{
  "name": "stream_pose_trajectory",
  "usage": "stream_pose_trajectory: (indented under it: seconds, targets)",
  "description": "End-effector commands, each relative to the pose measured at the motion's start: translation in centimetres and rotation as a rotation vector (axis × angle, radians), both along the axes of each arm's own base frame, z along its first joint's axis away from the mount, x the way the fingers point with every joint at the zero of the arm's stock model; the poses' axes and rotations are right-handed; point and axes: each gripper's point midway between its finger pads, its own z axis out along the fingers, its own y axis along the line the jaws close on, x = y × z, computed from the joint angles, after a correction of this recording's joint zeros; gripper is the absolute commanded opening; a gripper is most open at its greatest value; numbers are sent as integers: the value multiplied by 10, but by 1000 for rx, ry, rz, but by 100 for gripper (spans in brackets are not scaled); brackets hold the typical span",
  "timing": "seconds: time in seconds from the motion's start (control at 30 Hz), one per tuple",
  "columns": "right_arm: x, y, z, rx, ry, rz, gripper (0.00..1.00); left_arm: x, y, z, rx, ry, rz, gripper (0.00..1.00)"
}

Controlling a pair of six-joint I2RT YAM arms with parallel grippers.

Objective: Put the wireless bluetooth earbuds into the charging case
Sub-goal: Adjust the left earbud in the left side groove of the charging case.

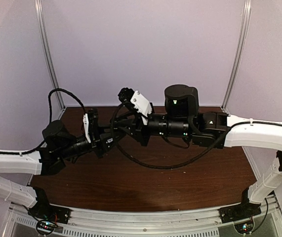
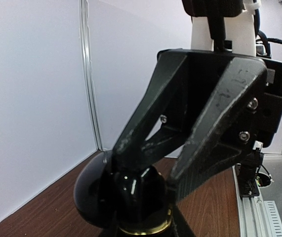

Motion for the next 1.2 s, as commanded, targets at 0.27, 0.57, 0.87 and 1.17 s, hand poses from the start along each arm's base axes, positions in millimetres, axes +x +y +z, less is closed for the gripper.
stream_pose_trajectory:
  seconds: [0.27,0.57,0.87,1.17]
  targets:
    - [-18,-11,4,-20,21,47,24,3,2,27,-72,-60,22,0]
    - [-14,-21,20,18,2,9,28,-5,-2,25,-62,-73,-27,0]
    - [-1,-15,8,-50,4,-44,34,-3,-4,26,-42,-87,-20,0]
    - [4,-9,-2,-82,2,-59,41,-5,-7,25,-31,-91,-36,0]
